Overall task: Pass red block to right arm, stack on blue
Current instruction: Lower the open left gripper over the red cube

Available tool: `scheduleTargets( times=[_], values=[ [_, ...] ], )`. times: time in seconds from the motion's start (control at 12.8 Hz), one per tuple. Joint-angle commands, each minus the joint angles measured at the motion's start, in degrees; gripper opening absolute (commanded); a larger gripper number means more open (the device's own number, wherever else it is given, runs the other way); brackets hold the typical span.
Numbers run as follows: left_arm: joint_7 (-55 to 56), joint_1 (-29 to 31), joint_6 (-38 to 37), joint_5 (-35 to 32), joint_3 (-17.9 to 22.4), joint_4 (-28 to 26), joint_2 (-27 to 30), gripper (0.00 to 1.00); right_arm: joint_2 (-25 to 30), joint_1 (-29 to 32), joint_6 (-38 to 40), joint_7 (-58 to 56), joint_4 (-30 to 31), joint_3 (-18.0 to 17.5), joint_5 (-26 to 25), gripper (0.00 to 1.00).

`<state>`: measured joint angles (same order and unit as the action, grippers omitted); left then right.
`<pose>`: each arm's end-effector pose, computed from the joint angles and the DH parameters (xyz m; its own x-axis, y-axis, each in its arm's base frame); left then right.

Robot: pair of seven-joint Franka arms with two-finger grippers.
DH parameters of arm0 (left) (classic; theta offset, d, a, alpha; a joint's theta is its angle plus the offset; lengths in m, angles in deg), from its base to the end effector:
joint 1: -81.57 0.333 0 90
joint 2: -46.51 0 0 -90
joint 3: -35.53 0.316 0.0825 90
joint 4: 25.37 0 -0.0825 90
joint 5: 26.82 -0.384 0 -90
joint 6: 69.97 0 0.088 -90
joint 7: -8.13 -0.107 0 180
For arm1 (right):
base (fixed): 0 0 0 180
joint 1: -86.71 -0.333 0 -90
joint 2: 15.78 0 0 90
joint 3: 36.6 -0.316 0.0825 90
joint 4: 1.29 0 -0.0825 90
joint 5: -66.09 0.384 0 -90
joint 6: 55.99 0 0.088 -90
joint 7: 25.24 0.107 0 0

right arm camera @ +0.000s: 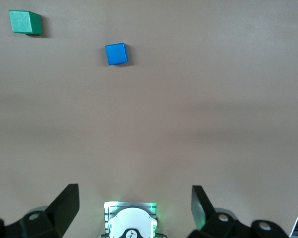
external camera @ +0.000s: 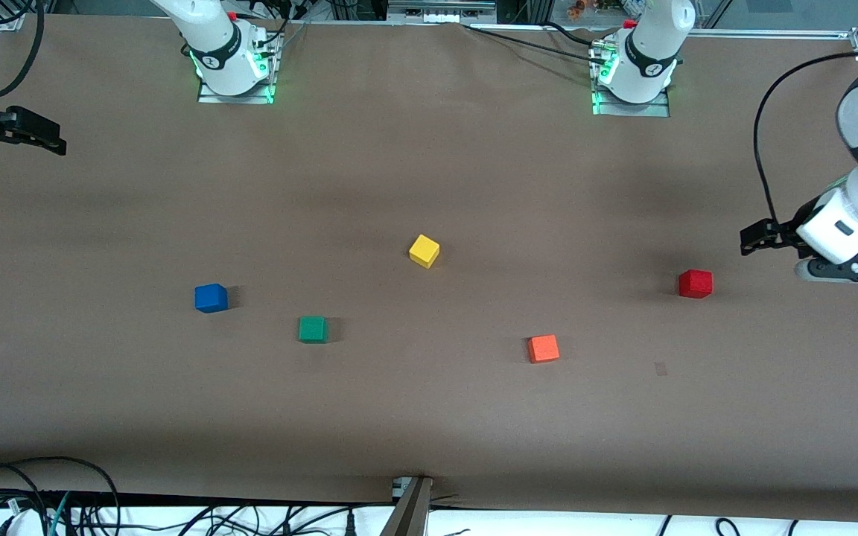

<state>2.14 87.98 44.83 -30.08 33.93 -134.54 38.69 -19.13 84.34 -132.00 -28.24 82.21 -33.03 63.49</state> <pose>0.5858 0.0532 0.4239 0.9981 -0.0443 -0.0434 -0.0461 -0.9980 -0.0426 0.5458 -0.0160 0.6257 0.9816 0.0202 -0.1900 0.0281 -0.9988 0.0390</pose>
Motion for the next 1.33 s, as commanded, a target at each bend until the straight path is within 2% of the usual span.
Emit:
scheduleTargets(
  times=[0.0, 0.23, 0.55, 0.94, 1.25],
  values=[
    [-0.95, 0.35, 5.6, -0.61, -0.43, -3.15, -2.44, 1.0, -0.96, 0.43, 0.42, -0.87, -1.15, -0.23, -0.29, 1.0],
    [-1.56, 0.35, 7.1, -0.61, -0.6, -3.5, -6.58, 1.0, -1.05, 0.43, 0.42, -0.87, -1.41, -0.23, -0.29, 1.0],
    [-4.12, 1.67, 18.25, 0.0, -0.86, -7.89, -11.24, 1.0, -1.05, 0.52, 0.42, -1.04, -1.41, -0.23, -0.29, 1.0],
    [-4.38, 2.28, 22.83, 1.06, -0.95, -8.51, -16.42, 1.0, -1.14, 0.43, 0.51, -0.95, -1.41, -0.32, -0.29, 1.0],
    [-5.61, 1.85, 23.63, 0.28, -0.95, -8.52, -19.5, 1.0, -1.14, 0.43, 0.42, -0.87, -1.41, -0.32, 0.58, 1.0]
  ],
)
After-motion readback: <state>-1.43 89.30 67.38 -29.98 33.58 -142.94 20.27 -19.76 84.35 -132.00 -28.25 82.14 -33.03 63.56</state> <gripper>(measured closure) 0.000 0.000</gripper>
